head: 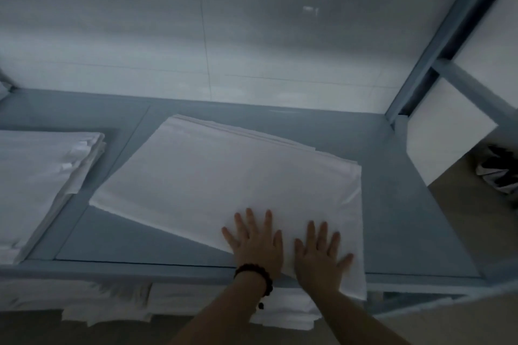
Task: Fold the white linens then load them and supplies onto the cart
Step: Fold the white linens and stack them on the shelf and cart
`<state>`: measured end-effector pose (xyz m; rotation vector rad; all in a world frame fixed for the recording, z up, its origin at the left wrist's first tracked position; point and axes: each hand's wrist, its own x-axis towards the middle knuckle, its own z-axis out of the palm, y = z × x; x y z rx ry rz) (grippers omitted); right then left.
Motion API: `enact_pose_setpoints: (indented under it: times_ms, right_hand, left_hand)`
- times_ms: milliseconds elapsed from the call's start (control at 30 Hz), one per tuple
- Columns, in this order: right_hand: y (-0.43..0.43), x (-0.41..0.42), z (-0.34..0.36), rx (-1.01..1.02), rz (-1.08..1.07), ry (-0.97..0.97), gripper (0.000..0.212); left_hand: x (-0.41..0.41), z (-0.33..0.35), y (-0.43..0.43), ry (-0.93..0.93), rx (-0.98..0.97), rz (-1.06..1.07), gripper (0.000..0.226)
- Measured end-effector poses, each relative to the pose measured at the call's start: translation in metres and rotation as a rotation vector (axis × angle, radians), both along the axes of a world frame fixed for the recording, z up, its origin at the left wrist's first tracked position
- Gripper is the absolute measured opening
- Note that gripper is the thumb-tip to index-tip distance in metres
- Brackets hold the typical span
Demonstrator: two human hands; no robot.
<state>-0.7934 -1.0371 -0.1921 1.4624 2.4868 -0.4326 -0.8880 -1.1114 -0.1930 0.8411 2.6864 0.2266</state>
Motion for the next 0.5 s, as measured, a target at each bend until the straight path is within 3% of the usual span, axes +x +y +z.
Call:
enact_pose_setpoints:
  times_ms: [100,200,267,367,433,500]
  right_hand:
    - [-0.024,0.011,-0.005,-0.02,0.149,0.021,0.057]
    - [-0.006,0.022,-0.004,0.063,0.368,0.21,0.051]
    - [0.021,0.016,-0.002,0.072,0.596,0.29,0.049]
    - [0.068,0.002,-0.007,0.199,0.991,0.24,0.05]
    - [0.111,-0.002,-0.012,0.253,0.994,0.166,0.053]
    - [0.162,-0.004,-0.02,0.256,0.779,0.089,0.052]
  left_hand:
    - [0.002,-0.004,0.008,0.013,-0.007,0.057,0.056]
    - [0.002,-0.013,0.003,0.101,-0.066,0.042,0.063]
    - [0.003,-0.017,0.002,0.146,-0.103,0.022,0.068]
    - [0.002,-0.022,0.004,0.189,-0.107,0.025,0.071]
    - [0.002,-0.025,0.005,0.201,-0.095,0.046,0.073]
    - [0.003,-0.027,0.006,0.211,-0.091,0.051,0.074]
